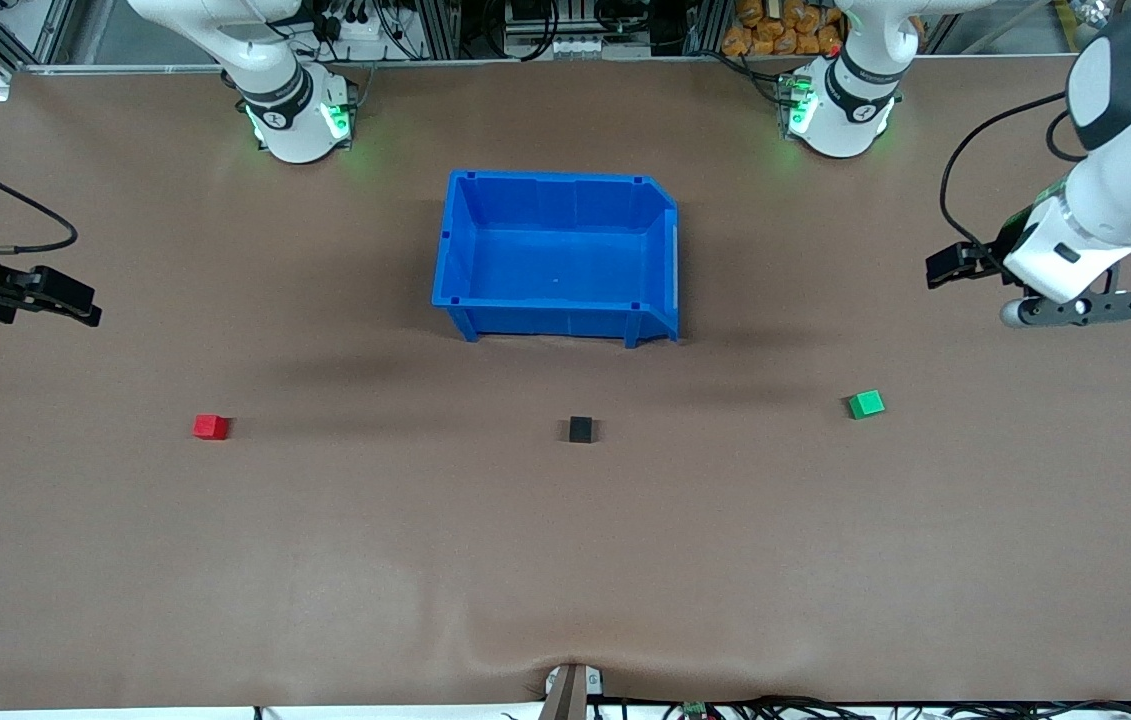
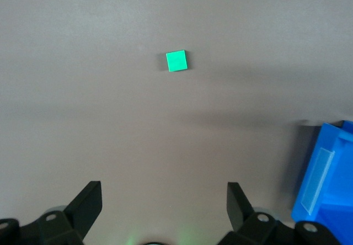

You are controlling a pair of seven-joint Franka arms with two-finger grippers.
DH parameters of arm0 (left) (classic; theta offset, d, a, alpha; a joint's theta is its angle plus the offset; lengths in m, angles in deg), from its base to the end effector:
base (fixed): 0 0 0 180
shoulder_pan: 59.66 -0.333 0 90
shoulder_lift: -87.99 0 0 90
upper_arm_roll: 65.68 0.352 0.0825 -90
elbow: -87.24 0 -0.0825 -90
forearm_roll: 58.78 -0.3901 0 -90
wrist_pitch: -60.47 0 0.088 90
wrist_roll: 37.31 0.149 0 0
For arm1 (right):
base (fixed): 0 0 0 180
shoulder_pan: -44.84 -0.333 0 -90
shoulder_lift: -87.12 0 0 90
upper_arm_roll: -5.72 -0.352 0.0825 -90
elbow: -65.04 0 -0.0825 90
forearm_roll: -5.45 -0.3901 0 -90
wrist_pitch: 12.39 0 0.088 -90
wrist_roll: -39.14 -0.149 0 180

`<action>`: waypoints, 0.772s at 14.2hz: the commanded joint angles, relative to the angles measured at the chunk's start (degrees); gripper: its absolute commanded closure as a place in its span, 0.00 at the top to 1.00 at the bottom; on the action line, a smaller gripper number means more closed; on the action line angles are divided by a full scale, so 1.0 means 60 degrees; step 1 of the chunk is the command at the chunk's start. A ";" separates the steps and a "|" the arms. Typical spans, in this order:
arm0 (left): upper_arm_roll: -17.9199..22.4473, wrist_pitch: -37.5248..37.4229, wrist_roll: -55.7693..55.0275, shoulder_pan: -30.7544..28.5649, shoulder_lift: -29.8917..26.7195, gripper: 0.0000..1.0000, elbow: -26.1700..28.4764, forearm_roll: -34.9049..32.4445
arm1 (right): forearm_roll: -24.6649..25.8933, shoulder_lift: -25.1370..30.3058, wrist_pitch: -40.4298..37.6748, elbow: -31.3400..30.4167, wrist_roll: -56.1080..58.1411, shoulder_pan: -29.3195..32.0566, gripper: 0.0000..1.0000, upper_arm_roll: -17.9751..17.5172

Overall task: Attach green and red cubes to black cube
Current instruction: 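Lower the left gripper onto the green cube while the right gripper reaches the red cube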

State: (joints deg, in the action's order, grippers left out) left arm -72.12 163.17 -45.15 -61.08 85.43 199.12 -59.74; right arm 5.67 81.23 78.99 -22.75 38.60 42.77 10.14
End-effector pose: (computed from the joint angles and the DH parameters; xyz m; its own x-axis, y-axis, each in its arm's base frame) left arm 0.5305 -0.0452 0.4788 0.9926 0.0467 -0.1117 0.0429 -0.9984 -0.0364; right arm 0.5942 -0.0228 0.5797 0.9979 -0.0502 -0.0397 -0.0498 -0.9987 0.0121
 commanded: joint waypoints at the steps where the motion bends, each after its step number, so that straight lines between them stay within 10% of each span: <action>1: -0.0025 0.0868 -0.0260 -0.0041 0.0294 1.00 0.0511 -0.0044 | 0.0007 0.0060 0.0004 0.0013 -0.0042 0.0082 1.00 -0.0032; 11: -0.0025 0.3213 -0.2338 -0.0041 0.1802 1.00 0.1378 -0.0044 | 0.0007 0.0060 -0.0142 -0.0002 -0.0056 -0.0020 1.00 -0.0032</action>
State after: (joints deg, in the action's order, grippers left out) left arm -72.07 180.03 -55.41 -61.22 94.73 206.77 -59.74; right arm 5.65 81.22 78.64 -22.75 38.60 42.80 10.11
